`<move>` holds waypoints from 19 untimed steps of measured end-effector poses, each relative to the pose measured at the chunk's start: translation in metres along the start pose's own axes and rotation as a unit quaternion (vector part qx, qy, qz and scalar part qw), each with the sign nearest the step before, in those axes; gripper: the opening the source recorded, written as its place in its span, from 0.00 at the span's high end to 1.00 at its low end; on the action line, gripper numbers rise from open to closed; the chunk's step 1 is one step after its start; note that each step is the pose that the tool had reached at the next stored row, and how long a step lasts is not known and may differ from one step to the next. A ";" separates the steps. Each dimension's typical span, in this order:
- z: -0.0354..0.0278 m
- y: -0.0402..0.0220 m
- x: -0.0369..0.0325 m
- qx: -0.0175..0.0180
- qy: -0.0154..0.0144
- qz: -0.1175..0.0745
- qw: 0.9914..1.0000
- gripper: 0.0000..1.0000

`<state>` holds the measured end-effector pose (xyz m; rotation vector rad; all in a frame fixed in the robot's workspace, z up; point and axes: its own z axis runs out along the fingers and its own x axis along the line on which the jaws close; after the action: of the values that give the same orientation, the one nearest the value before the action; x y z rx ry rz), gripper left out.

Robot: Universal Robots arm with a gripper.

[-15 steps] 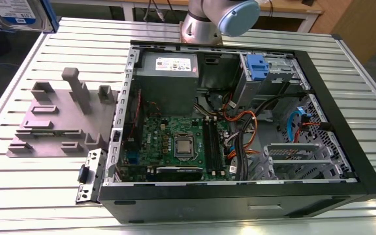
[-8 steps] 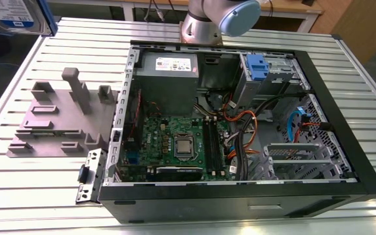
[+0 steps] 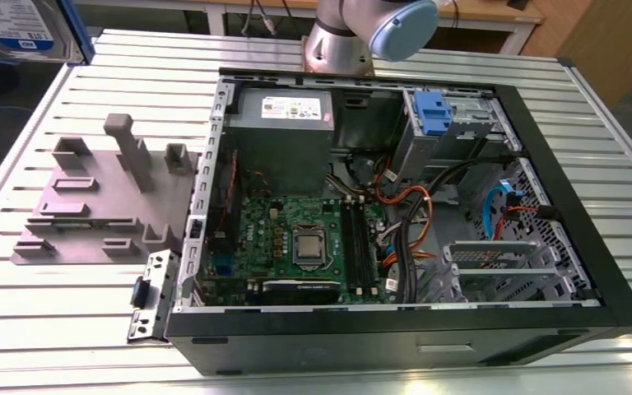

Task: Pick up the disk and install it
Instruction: 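Pick up the disk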

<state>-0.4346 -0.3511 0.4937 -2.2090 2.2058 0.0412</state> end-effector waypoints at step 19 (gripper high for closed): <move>0.0000 -0.0086 0.0001 0.000 0.000 0.000 1.000 0.64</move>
<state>-0.4261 -0.3511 0.4936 -2.2089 2.2058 0.0412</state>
